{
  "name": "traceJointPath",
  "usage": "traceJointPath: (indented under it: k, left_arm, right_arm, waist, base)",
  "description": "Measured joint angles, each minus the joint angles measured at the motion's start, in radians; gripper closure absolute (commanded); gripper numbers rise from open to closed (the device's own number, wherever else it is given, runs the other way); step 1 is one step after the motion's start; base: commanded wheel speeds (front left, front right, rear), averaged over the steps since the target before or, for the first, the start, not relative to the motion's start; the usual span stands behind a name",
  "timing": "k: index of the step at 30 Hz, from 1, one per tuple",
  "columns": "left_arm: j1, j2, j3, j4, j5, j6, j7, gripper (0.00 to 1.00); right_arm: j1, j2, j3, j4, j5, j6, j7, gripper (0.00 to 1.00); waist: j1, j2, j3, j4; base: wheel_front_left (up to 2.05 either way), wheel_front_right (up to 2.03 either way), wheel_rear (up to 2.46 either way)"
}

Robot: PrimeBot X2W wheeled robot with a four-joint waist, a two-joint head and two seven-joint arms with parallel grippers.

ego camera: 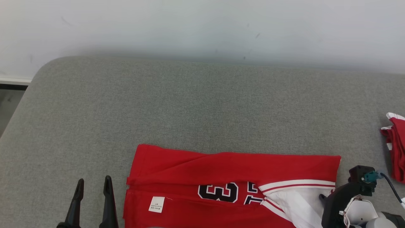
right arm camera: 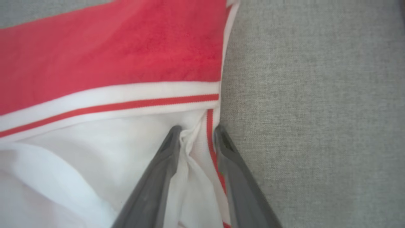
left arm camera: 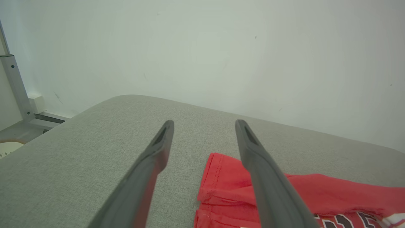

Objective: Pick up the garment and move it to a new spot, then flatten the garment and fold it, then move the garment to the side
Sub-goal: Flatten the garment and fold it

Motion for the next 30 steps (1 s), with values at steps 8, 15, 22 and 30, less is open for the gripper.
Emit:
traceJointPath:
  k: [8,15,22,30]
  left_arm:
    - [-0.001,0.0,-0.004,0.0,0.004,-0.001,0.0,0.0]
    - [0.0,0.0,0.003,-0.007,0.007,0.001,0.0,0.0]
    - [0.0,0.0,-0.001,-0.005,0.017,-0.001,0.0,0.0]
    - [-0.001,0.0,0.0,0.0,0.022,-0.007,0.0,0.0]
  right_arm:
    - [-0.012,0.011,-0.048,-0.004,-0.055,0.003,-0.031,1.0]
    - [0.032,0.007,-0.183,-0.133,-0.147,0.003,-0.048,1.0]
    - [0.084,0.007,-0.255,-0.273,-0.161,0.003,-0.016,1.0]
    - [0.1,0.006,-0.25,-0.411,-0.181,0.003,0.001,1.0]
  waist:
    - [0.0,0.0,-0.001,-0.007]
    - [0.0,0.0001,0.002,-0.024]
    - [0.0,0.0001,0.003,-0.049]
    - [0.0,0.0001,-0.003,-0.067]
  base:
    - [0.0,0.0,0.0]
    - [0.0,0.0,0.0]
    - [0.0,0.0,0.0]
    - [0.0,0.0,0.0]
